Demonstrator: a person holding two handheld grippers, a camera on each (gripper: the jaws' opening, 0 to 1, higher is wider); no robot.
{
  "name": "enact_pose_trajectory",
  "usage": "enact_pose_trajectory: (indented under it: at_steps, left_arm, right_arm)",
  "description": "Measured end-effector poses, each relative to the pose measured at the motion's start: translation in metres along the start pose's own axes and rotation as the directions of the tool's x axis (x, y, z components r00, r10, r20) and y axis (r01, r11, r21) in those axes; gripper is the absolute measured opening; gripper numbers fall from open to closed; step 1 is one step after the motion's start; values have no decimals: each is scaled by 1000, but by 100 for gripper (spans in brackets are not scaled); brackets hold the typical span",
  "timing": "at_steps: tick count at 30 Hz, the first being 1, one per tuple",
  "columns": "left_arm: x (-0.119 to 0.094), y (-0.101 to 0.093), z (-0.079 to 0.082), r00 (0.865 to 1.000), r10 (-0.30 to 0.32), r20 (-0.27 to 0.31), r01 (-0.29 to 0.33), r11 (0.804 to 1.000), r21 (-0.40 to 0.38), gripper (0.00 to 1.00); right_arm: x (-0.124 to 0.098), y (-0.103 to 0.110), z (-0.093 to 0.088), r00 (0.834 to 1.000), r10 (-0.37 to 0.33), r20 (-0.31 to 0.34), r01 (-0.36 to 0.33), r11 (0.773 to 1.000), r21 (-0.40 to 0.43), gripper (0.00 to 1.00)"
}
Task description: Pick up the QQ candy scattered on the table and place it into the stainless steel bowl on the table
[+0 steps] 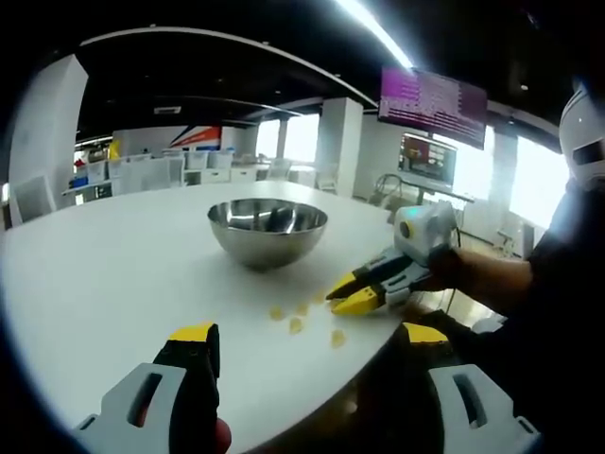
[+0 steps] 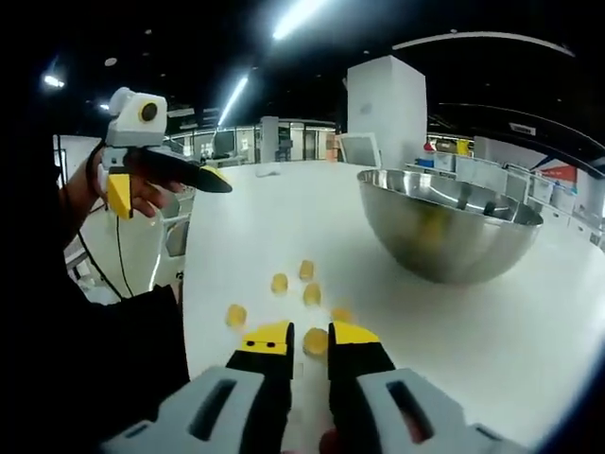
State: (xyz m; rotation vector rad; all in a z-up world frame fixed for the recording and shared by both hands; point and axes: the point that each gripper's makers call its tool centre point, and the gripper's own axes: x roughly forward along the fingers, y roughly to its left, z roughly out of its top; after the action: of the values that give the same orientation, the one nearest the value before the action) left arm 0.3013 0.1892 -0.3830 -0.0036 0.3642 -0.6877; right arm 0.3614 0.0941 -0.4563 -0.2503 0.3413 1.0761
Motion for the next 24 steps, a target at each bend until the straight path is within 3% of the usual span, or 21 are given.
enact_pose_trajectory:
  at_steps: [4, 16, 24]
  left_arm:
    - [0, 0, 0, 1000, 1, -1, -1, 1000, 0, 77]
    - [-1, -2, 0, 1000, 0, 0, 0, 1000, 2, 77]
    - [1, -7, 3, 1000, -7, 3, 7, 1000, 11, 77]
  right_arm:
    - [0, -5, 0, 1000, -30, 7, 31, 999, -29, 9]
    - [-4, -3, 2, 1000, -20, 14, 20, 1000, -18, 8]
    - [-38, -2, 34, 997, -17, 81, 17, 1000, -7, 8]
